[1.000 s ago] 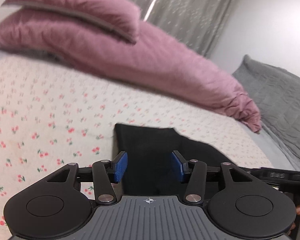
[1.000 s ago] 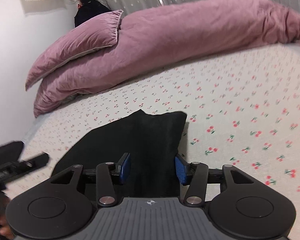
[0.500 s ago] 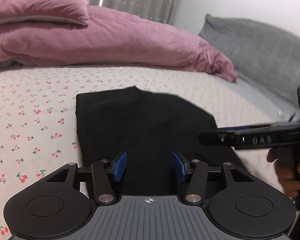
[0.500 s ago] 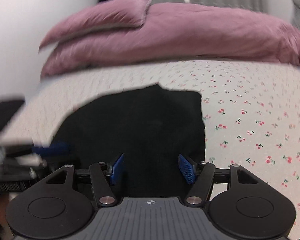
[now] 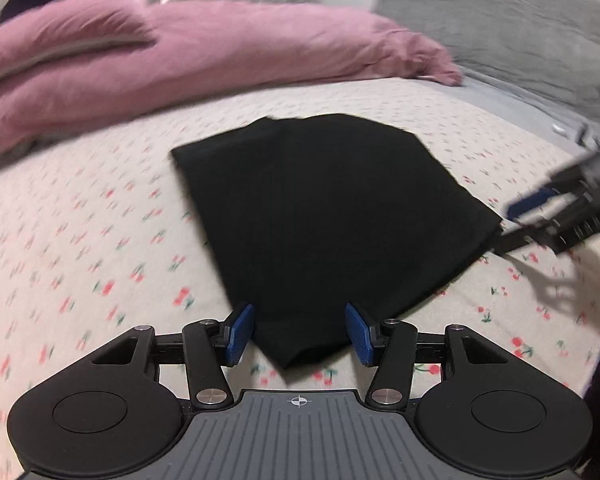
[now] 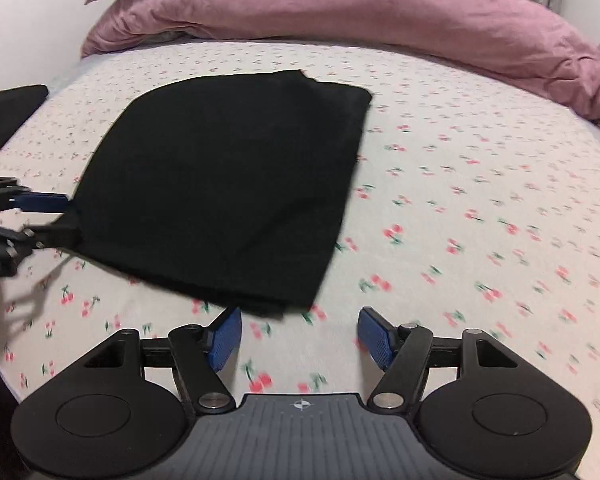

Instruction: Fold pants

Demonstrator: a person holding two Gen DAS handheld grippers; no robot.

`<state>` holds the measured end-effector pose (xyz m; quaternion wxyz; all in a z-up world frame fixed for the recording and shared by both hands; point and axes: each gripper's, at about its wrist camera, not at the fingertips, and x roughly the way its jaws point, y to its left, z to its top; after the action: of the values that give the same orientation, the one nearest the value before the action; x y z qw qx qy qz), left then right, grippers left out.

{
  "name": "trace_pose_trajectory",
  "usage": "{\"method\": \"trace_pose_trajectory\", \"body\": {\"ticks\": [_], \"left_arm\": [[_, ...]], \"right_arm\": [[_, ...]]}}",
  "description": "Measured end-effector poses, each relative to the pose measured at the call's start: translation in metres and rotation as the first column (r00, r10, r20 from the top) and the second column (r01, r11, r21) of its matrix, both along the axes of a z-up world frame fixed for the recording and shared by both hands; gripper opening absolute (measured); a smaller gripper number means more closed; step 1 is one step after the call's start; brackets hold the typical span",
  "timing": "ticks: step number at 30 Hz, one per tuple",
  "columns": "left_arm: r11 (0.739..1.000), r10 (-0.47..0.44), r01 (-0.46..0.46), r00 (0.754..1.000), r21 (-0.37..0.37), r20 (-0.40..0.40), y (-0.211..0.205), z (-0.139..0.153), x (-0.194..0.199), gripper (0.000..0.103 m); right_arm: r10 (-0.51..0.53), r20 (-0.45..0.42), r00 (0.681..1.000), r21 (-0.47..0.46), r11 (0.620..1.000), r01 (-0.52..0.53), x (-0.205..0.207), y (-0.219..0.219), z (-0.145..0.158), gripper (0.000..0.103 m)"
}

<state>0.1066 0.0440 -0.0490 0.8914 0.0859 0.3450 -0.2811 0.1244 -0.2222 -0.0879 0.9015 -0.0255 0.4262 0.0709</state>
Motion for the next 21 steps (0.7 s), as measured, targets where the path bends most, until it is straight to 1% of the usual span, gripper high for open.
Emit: {"method": "trace_pose_trajectory", "body": {"ticks": [1, 2, 3, 4, 5, 7, 9, 12, 14, 17, 18, 21], "left_arm": [[0.999, 0.034, -0.035, 0.999, -0.021, -0.033, 0.002, 0.003, -0.001, 0.058], [0.996, 0.083, -0.086, 0.994, -0.037, -0.071, 0.004, 0.006, -0.001, 0.059], [0.988, 0.142, -0.147, 0.985, -0.043, -0.102, 0.004, 0.010, -0.003, 0.062], [0.982, 0.177, -0.184, 0.977, -0.050, -0.117, 0.004, 0.013, -0.006, 0.067], [0.976, 0.197, -0.205, 0.973, -0.066, -0.119, 0.003, 0.017, -0.011, 0.070], [0.967, 0.230, -0.238, 0.969, -0.096, -0.086, -0.001, 0.024, -0.022, 0.082], [0.957, 0.269, -0.272, 0.962, -0.102, -0.046, -0.007, 0.028, -0.031, 0.088], [0.943, 0.323, -0.326, 0.945, -0.072, -0.045, -0.018, 0.025, -0.033, 0.091], [0.936, 0.348, -0.350, 0.936, -0.035, -0.054, -0.025, 0.021, -0.033, 0.093], [0.918, 0.397, -0.397, 0.916, 0.004, -0.049, -0.032, 0.018, -0.031, 0.096], [0.910, 0.415, -0.415, 0.908, 0.018, -0.052, -0.034, 0.017, -0.032, 0.098], [0.898, 0.439, -0.437, 0.896, 0.043, -0.059, -0.039, 0.014, -0.033, 0.100]], "right_arm": [[0.000, 0.015, 1.000, 0.008, 1.000, 0.000, -0.004, 0.000, 0.004, 0.066], [-0.001, 0.034, 0.999, 0.020, 1.000, 0.000, -0.008, 0.001, 0.007, 0.069], [-0.006, 0.058, 0.998, 0.034, 0.999, 0.004, -0.012, 0.002, 0.013, 0.071], [-0.012, 0.082, 0.997, 0.040, 0.999, 0.009, -0.015, 0.004, 0.017, 0.073], [-0.021, 0.111, 0.994, 0.045, 0.999, 0.016, -0.019, 0.005, 0.019, 0.076], [-0.040, 0.165, 0.985, 0.056, 0.998, 0.031, -0.024, 0.007, 0.022, 0.077], [-0.057, 0.189, 0.980, 0.061, 0.997, 0.046, -0.027, 0.011, 0.022, 0.077], [-0.065, 0.188, 0.980, 0.043, 0.997, 0.058, -0.029, 0.016, 0.016, 0.079], [-0.102, 0.176, 0.979, 0.013, 0.995, 0.101, -0.029, 0.019, 0.014, 0.081], [-0.155, 0.177, 0.972, -0.035, 0.986, 0.163, -0.032, 0.023, 0.010, 0.088], [-0.167, 0.172, 0.971, -0.045, 0.983, 0.177, -0.031, 0.024, 0.009, 0.089], [-0.205, 0.154, 0.966, -0.040, 0.976, 0.214, -0.030, 0.022, 0.004, 0.093]]}}
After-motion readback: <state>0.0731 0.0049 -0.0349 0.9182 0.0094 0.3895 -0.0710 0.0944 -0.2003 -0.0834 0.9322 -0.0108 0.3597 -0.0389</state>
